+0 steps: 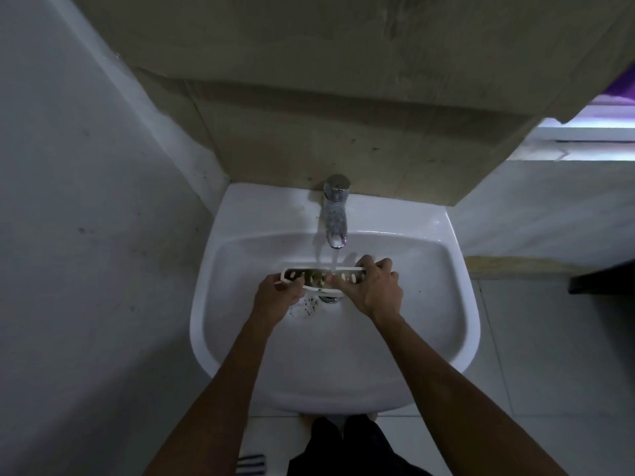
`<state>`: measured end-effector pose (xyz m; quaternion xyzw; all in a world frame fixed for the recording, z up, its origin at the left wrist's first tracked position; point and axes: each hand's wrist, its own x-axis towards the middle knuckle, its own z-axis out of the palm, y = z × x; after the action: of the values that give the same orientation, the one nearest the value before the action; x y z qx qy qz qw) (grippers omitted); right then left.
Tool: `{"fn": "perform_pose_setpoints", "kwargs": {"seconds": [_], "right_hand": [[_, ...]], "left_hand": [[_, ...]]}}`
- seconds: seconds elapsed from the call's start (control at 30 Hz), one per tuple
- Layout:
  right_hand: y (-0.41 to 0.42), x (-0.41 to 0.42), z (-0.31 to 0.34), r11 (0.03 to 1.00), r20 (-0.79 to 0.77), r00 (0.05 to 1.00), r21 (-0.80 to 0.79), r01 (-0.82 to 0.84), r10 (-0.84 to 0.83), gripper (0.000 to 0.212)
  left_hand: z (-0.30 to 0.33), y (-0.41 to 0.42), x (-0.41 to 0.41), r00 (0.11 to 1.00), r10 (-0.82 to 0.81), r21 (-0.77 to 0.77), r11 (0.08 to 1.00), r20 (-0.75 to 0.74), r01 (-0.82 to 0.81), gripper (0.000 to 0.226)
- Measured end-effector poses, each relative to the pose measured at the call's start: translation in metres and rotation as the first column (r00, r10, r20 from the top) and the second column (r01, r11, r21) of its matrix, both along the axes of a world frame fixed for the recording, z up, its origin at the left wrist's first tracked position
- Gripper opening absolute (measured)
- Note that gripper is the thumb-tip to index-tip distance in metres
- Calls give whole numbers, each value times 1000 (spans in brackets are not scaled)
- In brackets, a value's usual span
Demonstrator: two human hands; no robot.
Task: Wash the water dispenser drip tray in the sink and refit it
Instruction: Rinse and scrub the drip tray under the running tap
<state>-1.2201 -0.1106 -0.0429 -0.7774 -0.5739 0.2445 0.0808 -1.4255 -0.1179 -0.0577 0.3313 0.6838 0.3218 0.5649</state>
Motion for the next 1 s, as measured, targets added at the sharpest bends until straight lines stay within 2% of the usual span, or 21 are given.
{"fn": "perform_pose_setpoints", "kwargs": {"seconds": [0.03,0.07,0.13,0.3,0.43,0.5,0.57,0.77,1.0], "right_hand": [[2,-2,1,999,21,1000,33,3,-4,74],[2,-5,1,997,34,999,76,15,-18,71],[2,-11,2,988,24,999,154,30,-34,63],[0,-12,-4,962,-53,999,273,14,0,39],[-4,-10,-7,947,-9,1000,322,22,-20,48],[-8,-12,-7,950,16,996,304,77,-86,62],[-10,-13,-8,949,-5,989,281,144,-149,65],[-4,-7,-14,946,-140,987,303,118,-78,42],[3,5,-22,937,-361,928,347,37,97,20]], "left_hand": [[2,-1,3,999,-16,-18,1000,-35,15,37],[1,-1,7,998,-6,-31,1000,-70,4,60],[-3,2,16,989,78,-71,994,-130,-87,100],[8,6,32,943,163,-114,972,-292,-204,114],[25,1,50,909,185,-106,965,-374,-240,109],[29,1,57,892,187,-73,969,-411,-237,107],[29,2,60,886,172,-33,978,-430,-205,101],[22,4,54,897,222,67,975,-382,-212,77],[-4,6,39,920,297,37,954,-257,-297,60]]}}
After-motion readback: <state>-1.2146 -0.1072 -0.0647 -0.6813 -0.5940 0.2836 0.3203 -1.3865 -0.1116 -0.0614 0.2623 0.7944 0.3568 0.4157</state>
